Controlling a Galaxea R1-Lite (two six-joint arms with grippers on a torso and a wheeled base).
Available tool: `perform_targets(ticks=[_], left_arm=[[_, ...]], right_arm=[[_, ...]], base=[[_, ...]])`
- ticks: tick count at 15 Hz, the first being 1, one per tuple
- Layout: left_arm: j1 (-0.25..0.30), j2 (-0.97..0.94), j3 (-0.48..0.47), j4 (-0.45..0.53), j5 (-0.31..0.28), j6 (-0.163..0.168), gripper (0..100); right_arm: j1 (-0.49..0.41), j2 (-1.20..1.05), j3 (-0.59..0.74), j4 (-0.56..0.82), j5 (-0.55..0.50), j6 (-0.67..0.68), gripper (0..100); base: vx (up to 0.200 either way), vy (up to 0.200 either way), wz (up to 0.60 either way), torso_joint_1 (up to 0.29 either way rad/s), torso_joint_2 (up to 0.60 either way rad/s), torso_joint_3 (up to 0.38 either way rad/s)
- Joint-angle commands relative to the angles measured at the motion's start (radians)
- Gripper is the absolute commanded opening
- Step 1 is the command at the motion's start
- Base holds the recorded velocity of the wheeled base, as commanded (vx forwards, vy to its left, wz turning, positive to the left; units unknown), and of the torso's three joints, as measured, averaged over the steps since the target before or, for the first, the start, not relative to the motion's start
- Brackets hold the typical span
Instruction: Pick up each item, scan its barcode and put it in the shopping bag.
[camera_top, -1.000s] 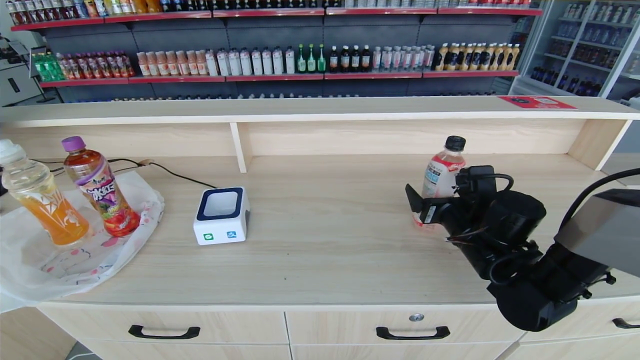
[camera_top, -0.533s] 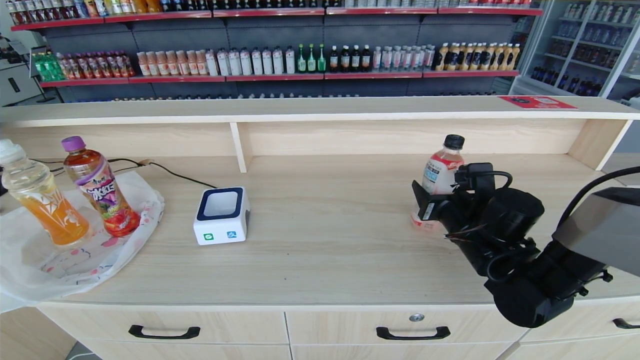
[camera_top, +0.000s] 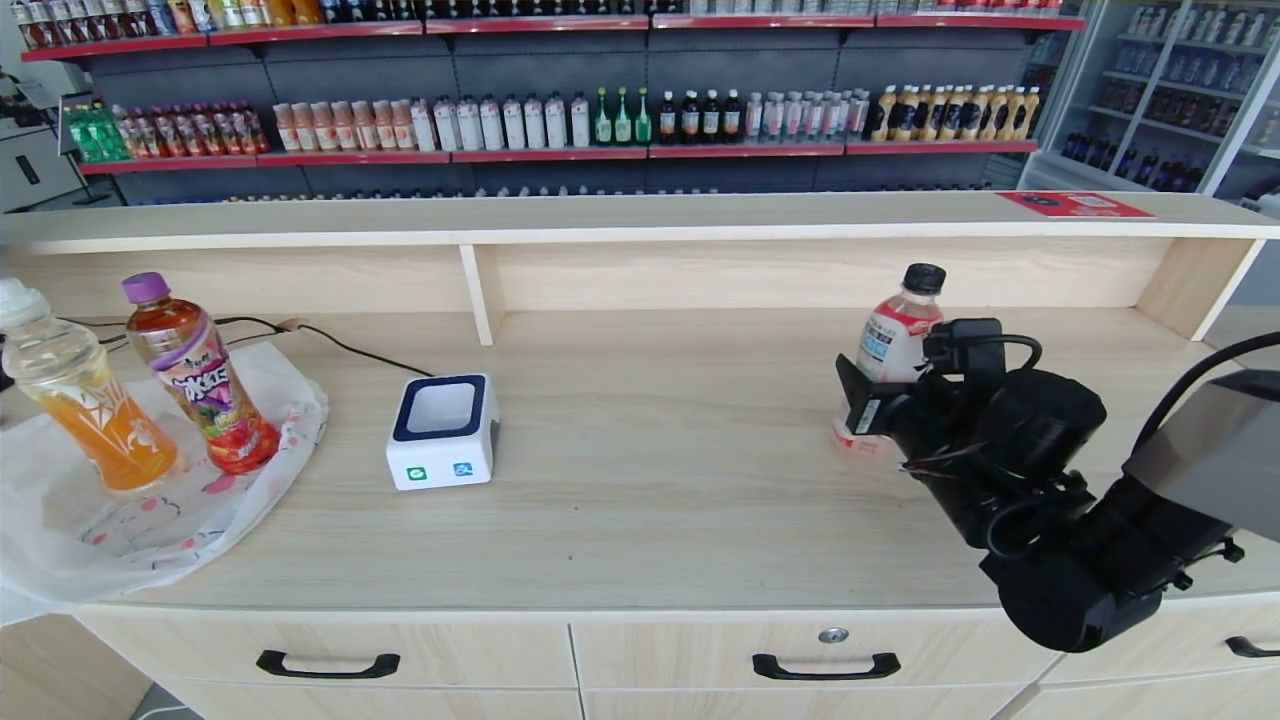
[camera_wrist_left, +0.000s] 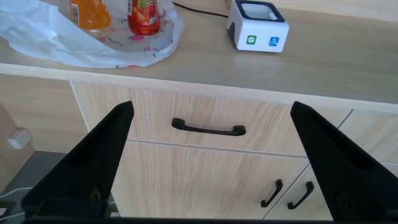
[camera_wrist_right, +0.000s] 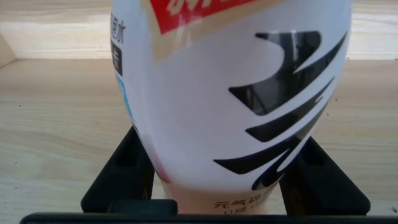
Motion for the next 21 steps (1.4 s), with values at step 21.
perform_targets(ticks=[21], left_arm=[[-0.001, 0.000, 0.000, 0.000, 0.000, 0.001, 100]], right_arm=[[0.450, -0.308, 0.178, -0.004, 0.000, -0.010, 0]], base=[[0.000, 0.000, 0.00, 0.000, 0.00, 0.000]])
